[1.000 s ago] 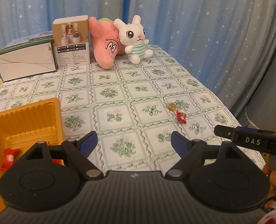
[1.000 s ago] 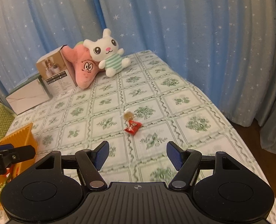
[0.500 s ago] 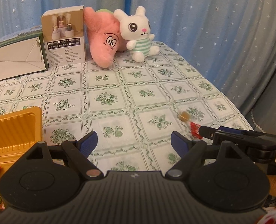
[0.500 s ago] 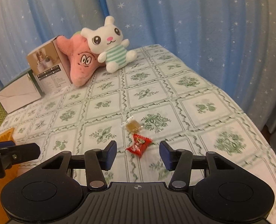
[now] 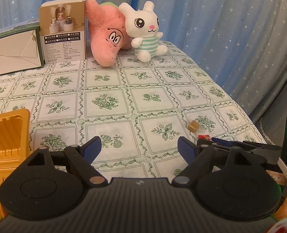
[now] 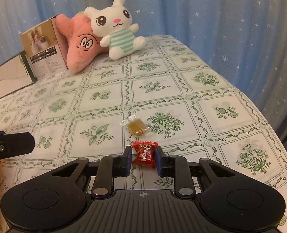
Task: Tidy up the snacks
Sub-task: 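Grasp the small red candy with the right tool while the left tool grasps the amber candy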
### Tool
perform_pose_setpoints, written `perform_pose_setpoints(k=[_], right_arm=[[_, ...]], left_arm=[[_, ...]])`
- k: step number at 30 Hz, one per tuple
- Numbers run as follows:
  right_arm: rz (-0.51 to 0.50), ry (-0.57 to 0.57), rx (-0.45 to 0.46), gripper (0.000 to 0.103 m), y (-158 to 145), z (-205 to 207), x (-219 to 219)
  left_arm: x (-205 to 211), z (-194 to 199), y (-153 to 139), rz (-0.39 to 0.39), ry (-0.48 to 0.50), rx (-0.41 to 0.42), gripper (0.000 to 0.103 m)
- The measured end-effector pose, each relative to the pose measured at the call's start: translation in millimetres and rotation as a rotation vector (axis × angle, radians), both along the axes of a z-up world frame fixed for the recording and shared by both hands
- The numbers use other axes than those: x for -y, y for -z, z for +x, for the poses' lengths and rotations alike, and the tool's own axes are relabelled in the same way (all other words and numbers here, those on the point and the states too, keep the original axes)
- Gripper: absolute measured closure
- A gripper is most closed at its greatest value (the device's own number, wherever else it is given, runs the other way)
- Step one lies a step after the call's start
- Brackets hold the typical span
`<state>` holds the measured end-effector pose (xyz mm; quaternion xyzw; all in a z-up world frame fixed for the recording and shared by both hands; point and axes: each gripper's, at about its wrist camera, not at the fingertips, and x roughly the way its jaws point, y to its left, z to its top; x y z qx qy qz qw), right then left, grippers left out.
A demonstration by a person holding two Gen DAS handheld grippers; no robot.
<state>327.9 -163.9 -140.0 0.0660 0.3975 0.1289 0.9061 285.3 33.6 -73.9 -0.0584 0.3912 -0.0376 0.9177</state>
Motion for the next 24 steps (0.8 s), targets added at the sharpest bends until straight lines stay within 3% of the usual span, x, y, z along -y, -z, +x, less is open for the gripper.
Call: perform_pose_setpoints(k=[9, 16, 19, 24], right_arm=[[0.046, 0.080, 0.050, 0.084, -19.7, -6.7, 28.6], [0.084, 0.193, 0.036, 0.084, -21.2, -3.1, 66.8], [0.083, 0.219, 0.034, 0.084, -20.4, -1.3, 76.6], [0.087, 0.223, 0.032, 0.084, -19.5, 0.1, 78.8]], left_arm=[[19.6, 10.2, 5.4, -0.022, 0.040, 0.007, 0.019], [50.8, 33.4, 29.6, -0.013, 0.136, 0.037, 0.022], [62.4, 46.1, 43.0, -0.008, 0.184, 0.025, 0.033], [74.1, 58.5, 56.9, -0.084, 0.234, 0.002, 0.047]])
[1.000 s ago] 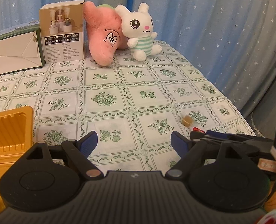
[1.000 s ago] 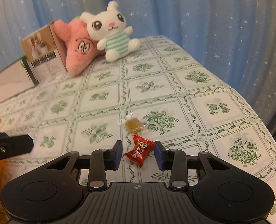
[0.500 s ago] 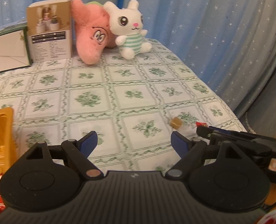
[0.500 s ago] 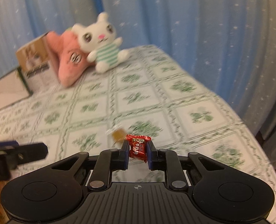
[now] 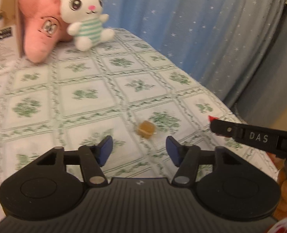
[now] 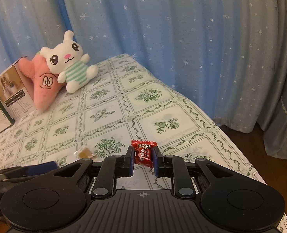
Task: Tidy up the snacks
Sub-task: 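Grasp the small red candy with the right tool while the left tool grasps the amber candy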
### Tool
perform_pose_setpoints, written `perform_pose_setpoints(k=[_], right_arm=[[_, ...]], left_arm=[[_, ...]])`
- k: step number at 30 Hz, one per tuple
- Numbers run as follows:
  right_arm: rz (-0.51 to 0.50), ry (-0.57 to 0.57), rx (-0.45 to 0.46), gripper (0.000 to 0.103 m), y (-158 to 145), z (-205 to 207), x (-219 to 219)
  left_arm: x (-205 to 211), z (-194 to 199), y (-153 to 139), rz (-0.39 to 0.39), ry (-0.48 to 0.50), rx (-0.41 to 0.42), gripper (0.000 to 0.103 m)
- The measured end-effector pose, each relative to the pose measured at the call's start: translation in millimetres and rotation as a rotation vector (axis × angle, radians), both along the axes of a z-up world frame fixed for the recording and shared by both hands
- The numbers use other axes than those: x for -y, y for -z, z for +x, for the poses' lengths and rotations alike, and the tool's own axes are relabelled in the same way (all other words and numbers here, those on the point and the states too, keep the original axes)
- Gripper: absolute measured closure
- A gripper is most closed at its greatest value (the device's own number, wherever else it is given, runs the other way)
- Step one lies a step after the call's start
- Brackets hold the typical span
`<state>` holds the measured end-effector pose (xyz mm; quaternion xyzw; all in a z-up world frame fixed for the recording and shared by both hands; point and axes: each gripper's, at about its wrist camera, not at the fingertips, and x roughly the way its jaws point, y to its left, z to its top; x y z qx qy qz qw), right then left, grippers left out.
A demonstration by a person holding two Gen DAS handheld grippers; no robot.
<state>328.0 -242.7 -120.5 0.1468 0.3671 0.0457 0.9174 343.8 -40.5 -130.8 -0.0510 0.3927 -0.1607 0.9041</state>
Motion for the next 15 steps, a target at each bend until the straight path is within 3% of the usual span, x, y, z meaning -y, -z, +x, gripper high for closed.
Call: perform_pose_setpoints(k=[9, 13, 15], right_arm=[[-0.008, 0.017, 0.000, 0.084, 0.0, 2.4, 4.2], [-0.016, 0.035, -0.003, 0.084, 1.1, 2.9, 7.1], [-0.020, 0.032, -0.005, 0.084, 1.8, 2.8, 6.6]], left_arm=[[15.3, 19.1, 7.3, -0.061, 0.003, -0.003, 0.049], [23.6, 23.6, 8.5, -0.037, -0.009, 0.017, 0.057], [27.6, 24.0, 8.7, -0.006, -0.014, 0.029, 0.067]])
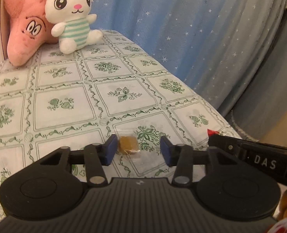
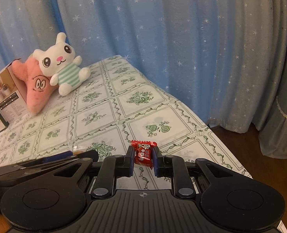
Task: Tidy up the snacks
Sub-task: 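Grasp the small red candy with the right tool while the left tool grasps the amber candy, then carry both held candies back over the orange tray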
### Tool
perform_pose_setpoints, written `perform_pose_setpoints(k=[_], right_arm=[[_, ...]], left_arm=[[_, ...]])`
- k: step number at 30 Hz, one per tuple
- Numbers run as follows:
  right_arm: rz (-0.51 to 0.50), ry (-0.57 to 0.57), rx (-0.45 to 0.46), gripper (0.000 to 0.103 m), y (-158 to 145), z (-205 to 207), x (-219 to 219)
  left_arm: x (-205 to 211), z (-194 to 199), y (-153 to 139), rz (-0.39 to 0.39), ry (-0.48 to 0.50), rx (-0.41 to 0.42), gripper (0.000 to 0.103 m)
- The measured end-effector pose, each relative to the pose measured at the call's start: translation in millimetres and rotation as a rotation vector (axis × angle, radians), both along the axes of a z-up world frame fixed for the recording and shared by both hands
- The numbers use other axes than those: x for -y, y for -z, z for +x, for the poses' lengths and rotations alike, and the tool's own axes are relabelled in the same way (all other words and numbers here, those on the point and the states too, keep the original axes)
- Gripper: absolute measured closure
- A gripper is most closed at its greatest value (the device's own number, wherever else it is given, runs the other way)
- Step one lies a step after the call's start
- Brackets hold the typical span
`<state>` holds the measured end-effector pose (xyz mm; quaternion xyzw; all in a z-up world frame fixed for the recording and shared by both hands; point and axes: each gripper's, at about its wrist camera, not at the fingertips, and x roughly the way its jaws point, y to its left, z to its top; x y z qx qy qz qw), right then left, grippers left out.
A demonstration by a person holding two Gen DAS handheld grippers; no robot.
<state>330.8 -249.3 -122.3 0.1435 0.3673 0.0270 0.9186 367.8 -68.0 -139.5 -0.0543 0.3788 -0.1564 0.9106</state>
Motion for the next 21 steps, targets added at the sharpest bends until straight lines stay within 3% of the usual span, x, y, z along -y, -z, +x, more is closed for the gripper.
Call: perform_pose_setpoints(k=[4, 9, 21], right_arm=[[-0.012, -0.004, 0.004, 0.084, 0.9, 0.0, -1.3], [-0.017, -0.009, 0.014, 0.084, 0.9, -1.0, -3.0], [0.015, -0.075, 0.040, 0.084, -12.2, -20.8, -24.5]], left_arm=[[2.5, 0.3, 0.0, 0.071, -0.014, 0.011, 0.083], [4.4, -5.7, -2.7, 0.128, 0.004, 0.004, 0.085], [-33.5, -75.6, -34.3, 0.082, -0.092, -0.030, 0.085]])
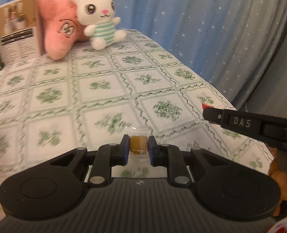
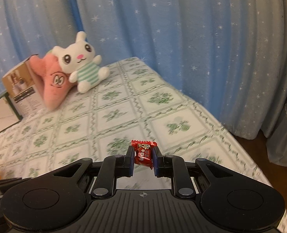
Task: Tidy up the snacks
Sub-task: 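Carry both held candies back over the orange tray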
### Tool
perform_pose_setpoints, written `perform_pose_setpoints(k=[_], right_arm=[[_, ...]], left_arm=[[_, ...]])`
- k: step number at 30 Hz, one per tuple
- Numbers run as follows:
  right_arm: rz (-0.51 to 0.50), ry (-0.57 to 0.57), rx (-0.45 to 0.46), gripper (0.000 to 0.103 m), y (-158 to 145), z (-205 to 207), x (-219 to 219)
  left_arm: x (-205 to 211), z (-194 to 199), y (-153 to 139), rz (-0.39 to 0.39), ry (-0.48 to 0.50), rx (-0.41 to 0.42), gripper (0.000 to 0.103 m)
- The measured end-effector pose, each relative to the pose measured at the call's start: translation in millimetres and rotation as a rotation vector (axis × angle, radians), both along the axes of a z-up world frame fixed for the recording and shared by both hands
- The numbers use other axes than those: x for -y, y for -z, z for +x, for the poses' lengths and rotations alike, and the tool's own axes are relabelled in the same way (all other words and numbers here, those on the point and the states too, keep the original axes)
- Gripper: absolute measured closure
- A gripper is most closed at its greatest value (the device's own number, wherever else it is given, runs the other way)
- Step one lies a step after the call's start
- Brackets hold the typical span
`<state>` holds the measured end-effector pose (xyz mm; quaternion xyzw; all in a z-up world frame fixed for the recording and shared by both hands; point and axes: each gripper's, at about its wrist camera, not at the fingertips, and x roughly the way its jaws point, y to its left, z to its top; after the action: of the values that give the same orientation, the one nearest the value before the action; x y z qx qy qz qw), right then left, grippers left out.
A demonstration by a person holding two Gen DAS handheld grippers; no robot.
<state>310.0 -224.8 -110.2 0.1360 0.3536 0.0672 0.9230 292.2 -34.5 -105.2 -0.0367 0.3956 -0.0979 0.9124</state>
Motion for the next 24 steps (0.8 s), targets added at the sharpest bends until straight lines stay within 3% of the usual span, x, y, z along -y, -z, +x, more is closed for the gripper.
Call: perform_pose_setpoints(k=[11, 24], right_arm=[[-0.005, -0.113, -0.005, 0.084, -25.1, -78.6, -40.7], [-0.011, -0.239, 0.039, 0.084, -75.6, -161.8, -82.2]], left_arm=[[-50.3, -81.0, -45.5, 0.024, -0.107, 0.019, 0.085], [-99.5, -174.4, -98.2, 0.020, -0.210, 0.065, 0.085]])
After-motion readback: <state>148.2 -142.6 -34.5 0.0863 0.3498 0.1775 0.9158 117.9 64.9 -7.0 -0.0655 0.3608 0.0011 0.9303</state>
